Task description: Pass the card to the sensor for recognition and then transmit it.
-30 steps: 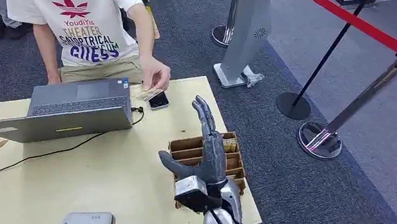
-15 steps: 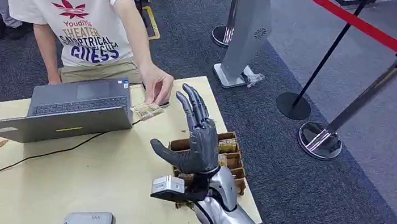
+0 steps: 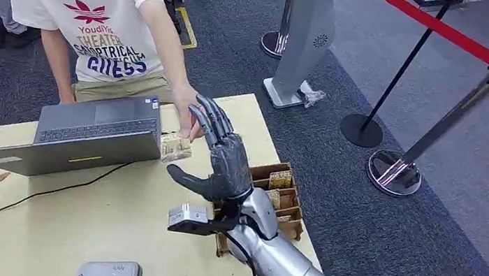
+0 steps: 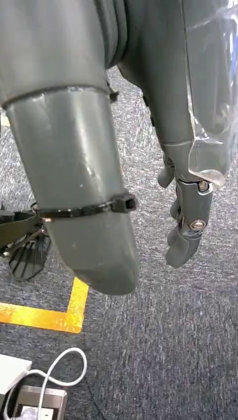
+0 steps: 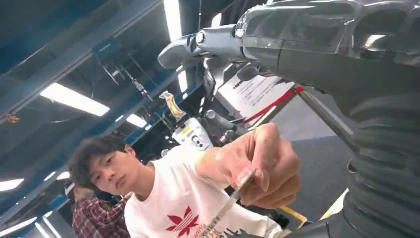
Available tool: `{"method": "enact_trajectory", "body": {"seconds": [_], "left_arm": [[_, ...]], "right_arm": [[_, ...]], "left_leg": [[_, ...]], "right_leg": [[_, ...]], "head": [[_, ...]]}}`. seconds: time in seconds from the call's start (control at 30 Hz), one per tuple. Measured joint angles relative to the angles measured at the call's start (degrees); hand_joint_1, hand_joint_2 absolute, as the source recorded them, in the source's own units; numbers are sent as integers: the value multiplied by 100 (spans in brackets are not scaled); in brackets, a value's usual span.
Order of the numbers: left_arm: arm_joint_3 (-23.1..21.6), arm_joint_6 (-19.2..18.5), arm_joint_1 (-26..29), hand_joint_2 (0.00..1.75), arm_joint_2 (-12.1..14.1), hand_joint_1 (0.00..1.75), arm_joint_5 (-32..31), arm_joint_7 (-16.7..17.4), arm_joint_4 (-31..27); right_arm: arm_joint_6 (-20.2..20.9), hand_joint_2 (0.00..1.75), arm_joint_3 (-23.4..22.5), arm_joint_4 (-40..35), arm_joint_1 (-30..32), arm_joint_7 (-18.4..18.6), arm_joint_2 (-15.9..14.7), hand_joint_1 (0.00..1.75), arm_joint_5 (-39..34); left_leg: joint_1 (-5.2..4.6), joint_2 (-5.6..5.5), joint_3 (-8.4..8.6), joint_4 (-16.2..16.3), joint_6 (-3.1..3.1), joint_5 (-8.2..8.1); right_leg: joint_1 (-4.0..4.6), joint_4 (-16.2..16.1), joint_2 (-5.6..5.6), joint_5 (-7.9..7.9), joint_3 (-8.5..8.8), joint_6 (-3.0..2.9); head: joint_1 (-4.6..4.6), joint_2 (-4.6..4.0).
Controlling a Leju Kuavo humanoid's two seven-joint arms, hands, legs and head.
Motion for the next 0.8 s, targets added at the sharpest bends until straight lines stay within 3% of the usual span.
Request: {"method": "enact_trajectory", "body": {"seconds": [0.03, 0.07, 0.1, 0.13, 0.17, 0.8], "left_arm": [[5, 4, 0, 0, 2, 0, 7, 2, 0], [13, 11, 0, 0, 4, 0, 20, 4, 0], [20, 17, -1, 0, 4, 0, 29, 17, 0], [31, 28, 0, 0, 4, 0, 37, 22, 0], [39, 44, 0, 0, 4, 0, 37, 28, 0], [109, 35, -11, 0, 44, 0, -52, 293, 0]], "right_arm": [[0, 175, 22, 29, -23, -13, 0, 84, -13], [0, 175, 46, 66, -53, -27, 0, 143, -46], [0, 175, 66, 94, -84, -29, 2, 145, -78], [0, 175, 79, 127, -117, -35, 7, 168, -109], [0, 175, 96, 162, -151, -46, 9, 175, -118], [-2, 175, 230, 381, -365, -166, 37, 175, -300]], "left_leg": [[0, 0, 0, 0, 0, 0], [0, 0, -1, 0, 0, 0], [0, 0, 0, 0, 0, 0], [0, 0, 0, 0, 0, 0], [0, 0, 0, 0, 0, 0], [0, 0, 1, 0, 0, 0]], "right_leg": [[0, 0, 0, 0, 0, 0], [0, 0, 0, 0, 0, 0], [0, 0, 0, 0, 0, 0], [0, 0, 0, 0, 0, 0], [0, 0, 0, 0, 0, 0], [0, 0, 0, 0, 0, 0]], "head": [[2, 0], [0, 0], [2, 0], [0, 0], [0, 0], [2, 0]]}}
